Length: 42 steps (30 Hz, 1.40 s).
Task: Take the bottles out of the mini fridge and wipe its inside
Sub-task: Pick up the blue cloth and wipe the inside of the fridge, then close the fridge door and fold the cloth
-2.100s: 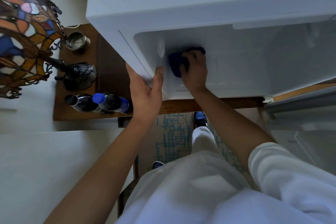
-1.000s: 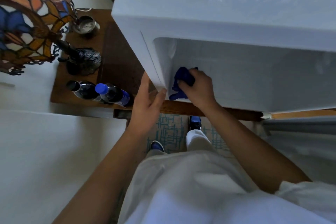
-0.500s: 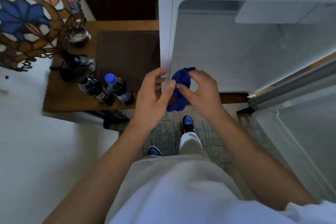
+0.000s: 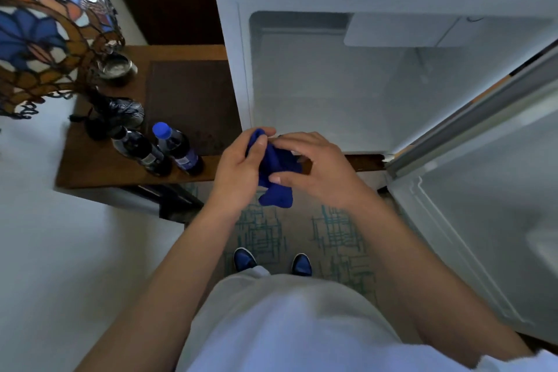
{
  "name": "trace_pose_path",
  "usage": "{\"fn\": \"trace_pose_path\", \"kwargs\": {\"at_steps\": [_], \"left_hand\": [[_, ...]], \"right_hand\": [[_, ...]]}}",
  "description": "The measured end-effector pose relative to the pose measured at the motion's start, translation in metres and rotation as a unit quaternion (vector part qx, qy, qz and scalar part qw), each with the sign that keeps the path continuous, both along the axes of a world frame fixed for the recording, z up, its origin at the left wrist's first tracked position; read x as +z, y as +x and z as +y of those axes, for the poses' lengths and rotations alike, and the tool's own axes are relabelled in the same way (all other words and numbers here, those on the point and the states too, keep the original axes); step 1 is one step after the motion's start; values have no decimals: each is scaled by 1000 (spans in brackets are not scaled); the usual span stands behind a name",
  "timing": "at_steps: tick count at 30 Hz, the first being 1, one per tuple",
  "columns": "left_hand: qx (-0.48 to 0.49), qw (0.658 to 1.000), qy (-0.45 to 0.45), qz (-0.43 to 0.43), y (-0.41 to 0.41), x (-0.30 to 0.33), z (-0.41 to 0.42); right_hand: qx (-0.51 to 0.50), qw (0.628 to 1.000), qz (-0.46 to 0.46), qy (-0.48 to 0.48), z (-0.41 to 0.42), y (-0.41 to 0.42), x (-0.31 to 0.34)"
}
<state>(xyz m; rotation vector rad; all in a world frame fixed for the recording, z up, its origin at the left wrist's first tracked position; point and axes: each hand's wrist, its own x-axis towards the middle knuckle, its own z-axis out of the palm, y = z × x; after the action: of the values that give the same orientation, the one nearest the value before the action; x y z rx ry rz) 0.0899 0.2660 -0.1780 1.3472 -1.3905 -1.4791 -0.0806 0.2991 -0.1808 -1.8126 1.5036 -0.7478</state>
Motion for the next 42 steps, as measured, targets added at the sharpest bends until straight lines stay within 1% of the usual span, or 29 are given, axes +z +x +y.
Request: {"fn": "trace_pose_path", "kwargs": {"at_steps": [2, 4, 6, 10, 14, 17, 20, 21, 23, 24, 25, 28, 31, 32, 34, 36, 37, 38, 41, 42], "left_hand": [[14, 999, 9, 31, -7, 9, 5], [8, 999, -1, 53, -19, 21, 10], [0, 998, -12, 58, -34, 31, 13], [-45, 996, -36, 61, -61, 48, 22], [-55, 995, -51, 73, -82, 59, 34], [-72, 988, -47, 129, -92, 68, 41], [-105, 976, -55, 184, -97, 76, 46], [-117, 971, -51, 203, -99, 77, 46], [-131, 962, -29, 236, -102, 78, 46], [-134, 961, -25, 239, -104, 77, 45], [-131, 965, -28, 227, -105, 76, 43], [-107, 980, -62, 155, -102, 74, 40], [-134, 979, -65, 140, -88, 75, 37], [-150, 977, -73, 134, -83, 76, 37], [-175, 975, -106, 93, -80, 80, 36], [-160, 976, -143, 32, -82, 81, 36], [-140, 977, -159, 14, -84, 81, 36], [-123, 977, -172, 13, -86, 81, 36], [-108, 978, -163, 70, -85, 83, 38], [-107, 978, -164, 78, -84, 85, 38]], "right_hand": [[-18, 998, -51, 17, 7, -15, 5], [-49, 996, -76, -6, 14, -30, 8], [-62, 994, -87, -29, 21, -45, 13], [-51, 992, -87, -78, 32, -79, 21], [-56, 989, -99, -94, 43, -104, 31], [-67, 989, -94, -94, 49, -115, 37], [-73, 989, -123, -32, 57, -125, 43], [-78, 988, -134, -25, 60, -128, 44], [-91, 983, -156, -34, 64, -132, 47], [-95, 981, -161, -47, 65, -134, 50], [-96, 981, -159, -60, 65, -135, 53], [-94, 983, -129, -92, 63, -135, 68], [-95, 981, -101, -135, 61, -127, 81], [-94, 979, -74, -164, 61, -124, 84], [-98, 966, 7, -240, 59, -119, 87], [-104, 950, 49, -290, 58, -115, 88], [-112, 947, 46, -299, 58, -113, 89], [-124, 946, 33, -298, 59, -111, 91], [-170, 952, -28, -253, 63, -110, 95], [-185, 953, -50, -236, 64, -110, 96]]}}
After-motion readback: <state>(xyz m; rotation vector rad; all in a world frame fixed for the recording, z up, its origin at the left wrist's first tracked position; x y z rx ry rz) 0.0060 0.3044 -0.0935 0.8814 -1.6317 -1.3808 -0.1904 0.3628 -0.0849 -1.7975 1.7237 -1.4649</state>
